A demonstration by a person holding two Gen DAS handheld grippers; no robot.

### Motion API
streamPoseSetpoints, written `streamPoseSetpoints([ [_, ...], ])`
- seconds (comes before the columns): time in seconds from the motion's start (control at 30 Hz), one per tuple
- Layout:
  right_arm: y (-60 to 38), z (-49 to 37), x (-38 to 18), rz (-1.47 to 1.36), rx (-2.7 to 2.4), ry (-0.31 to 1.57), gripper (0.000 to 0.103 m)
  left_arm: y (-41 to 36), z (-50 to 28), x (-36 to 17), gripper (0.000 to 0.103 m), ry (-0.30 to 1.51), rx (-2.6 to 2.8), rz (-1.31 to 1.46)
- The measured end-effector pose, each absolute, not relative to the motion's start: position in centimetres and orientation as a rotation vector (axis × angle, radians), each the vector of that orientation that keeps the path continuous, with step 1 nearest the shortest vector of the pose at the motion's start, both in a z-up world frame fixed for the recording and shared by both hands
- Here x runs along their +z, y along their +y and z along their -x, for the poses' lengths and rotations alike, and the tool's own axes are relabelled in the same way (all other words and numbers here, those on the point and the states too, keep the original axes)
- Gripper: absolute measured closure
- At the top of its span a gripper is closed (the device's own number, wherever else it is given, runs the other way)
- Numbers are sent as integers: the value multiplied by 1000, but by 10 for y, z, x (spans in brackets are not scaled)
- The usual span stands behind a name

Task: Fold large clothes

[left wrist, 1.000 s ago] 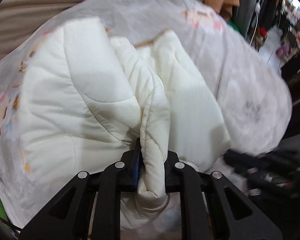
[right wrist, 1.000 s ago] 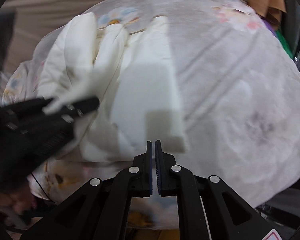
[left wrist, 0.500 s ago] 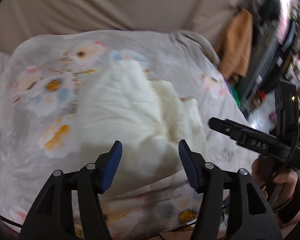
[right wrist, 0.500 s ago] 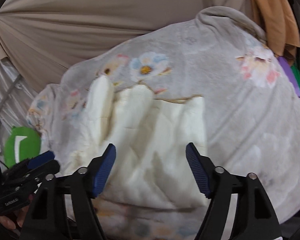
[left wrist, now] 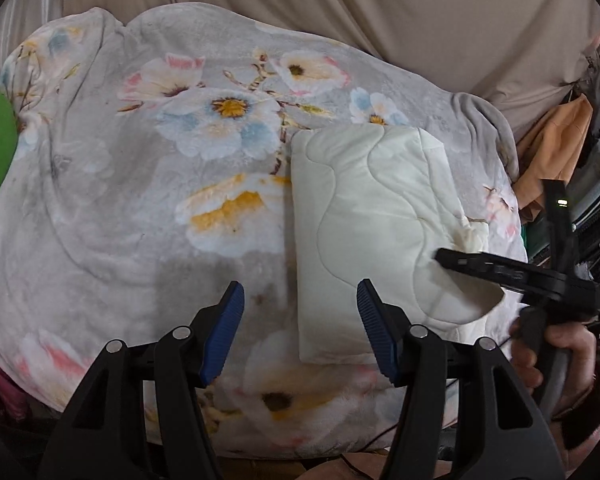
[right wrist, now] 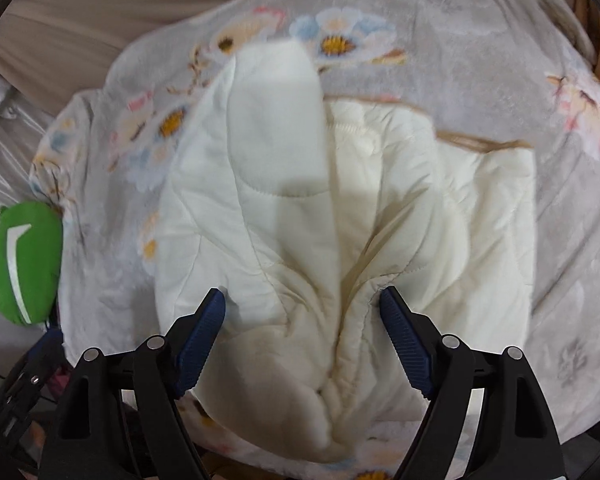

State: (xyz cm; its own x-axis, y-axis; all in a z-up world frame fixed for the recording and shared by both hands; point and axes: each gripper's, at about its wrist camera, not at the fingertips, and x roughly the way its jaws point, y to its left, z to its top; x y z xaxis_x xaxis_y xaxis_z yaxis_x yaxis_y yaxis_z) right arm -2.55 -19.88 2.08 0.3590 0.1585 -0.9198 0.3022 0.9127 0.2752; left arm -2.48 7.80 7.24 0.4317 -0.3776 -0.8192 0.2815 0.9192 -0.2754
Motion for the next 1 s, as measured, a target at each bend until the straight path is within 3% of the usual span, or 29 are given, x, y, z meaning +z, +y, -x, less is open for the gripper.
streamPoseSetpoints([
  [0.03, -197, 22, 14, -436, -101, 1221, 34, 76, 24, 72, 46, 1050, -424, 102],
  [0.07, -196, 19, 10, -433, -101, 1223, 57, 75, 23, 72, 46, 1051, -433, 103],
  [0.13, -195, 20, 18, -448, -75, 1194, 78, 70, 21, 74, 47, 1044, -454, 105],
  [0.17, -196, 24, 33, -473, -45, 1139, 85, 68, 19, 76, 47, 1040, -464, 104],
  [0.27, -208, 60, 100, -530, 52, 891, 91, 53, 16, 88, 47, 1011, -513, 105],
  [0.4, -246, 117, 127, -522, 3, 762, 91, 10, 19, 93, 47, 988, -596, 43],
  [0.47, -268, 126, 89, -502, -106, 843, 91, -19, 19, 82, 47, 1011, -636, 0],
  [0.57, -303, 134, -13, -616, -207, 1015, 90, -55, 19, 55, 47, 1044, -656, -77],
  [0.67, -311, 142, -41, -697, -211, 1027, 89, -89, 20, 21, 48, 1098, -646, -175],
  [0.83, -313, 143, -5, -653, -215, 1015, 81, -103, 21, 3, 48, 1096, -580, -234],
  [1.0, -331, 133, 54, -643, -233, 862, 79, -103, 17, 4, 48, 1105, -579, -230],
])
